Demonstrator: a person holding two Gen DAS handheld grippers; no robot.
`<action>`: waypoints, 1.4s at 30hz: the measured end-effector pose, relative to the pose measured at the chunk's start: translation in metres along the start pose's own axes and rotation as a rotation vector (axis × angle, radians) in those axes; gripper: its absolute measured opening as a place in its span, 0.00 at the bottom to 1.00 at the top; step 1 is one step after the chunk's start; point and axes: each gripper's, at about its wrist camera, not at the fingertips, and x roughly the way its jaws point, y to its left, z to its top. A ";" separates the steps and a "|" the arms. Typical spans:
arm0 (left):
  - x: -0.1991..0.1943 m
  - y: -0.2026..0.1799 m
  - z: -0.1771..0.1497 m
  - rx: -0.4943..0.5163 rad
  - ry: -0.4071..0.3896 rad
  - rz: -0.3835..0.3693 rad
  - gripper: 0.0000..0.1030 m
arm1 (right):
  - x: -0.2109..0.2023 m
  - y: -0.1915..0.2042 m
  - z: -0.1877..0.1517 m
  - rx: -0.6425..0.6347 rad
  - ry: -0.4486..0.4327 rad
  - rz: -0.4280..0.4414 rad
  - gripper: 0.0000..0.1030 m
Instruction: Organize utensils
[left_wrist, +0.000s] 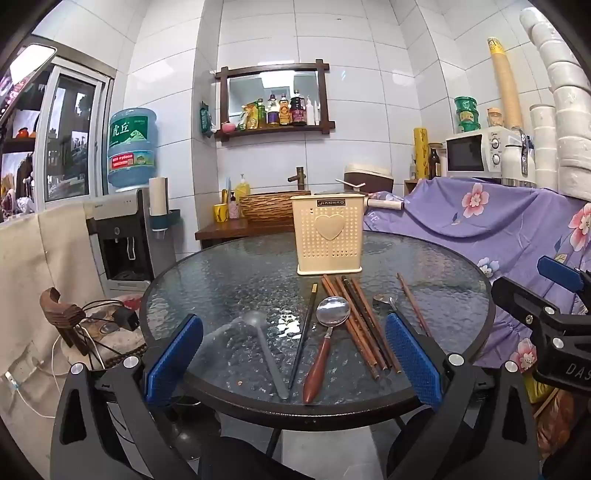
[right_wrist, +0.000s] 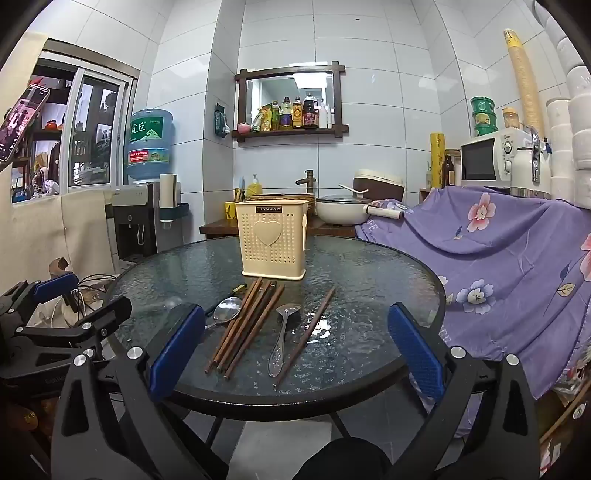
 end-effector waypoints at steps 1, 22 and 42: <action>0.000 0.000 0.000 0.000 0.002 0.000 0.94 | 0.000 0.000 0.000 0.000 -0.001 0.001 0.94; 0.001 0.002 -0.001 -0.020 0.021 -0.006 0.94 | 0.003 -0.004 0.001 0.006 0.018 -0.004 0.94; 0.002 0.005 -0.001 -0.019 0.025 -0.002 0.94 | 0.000 -0.003 0.000 0.007 0.016 -0.009 0.94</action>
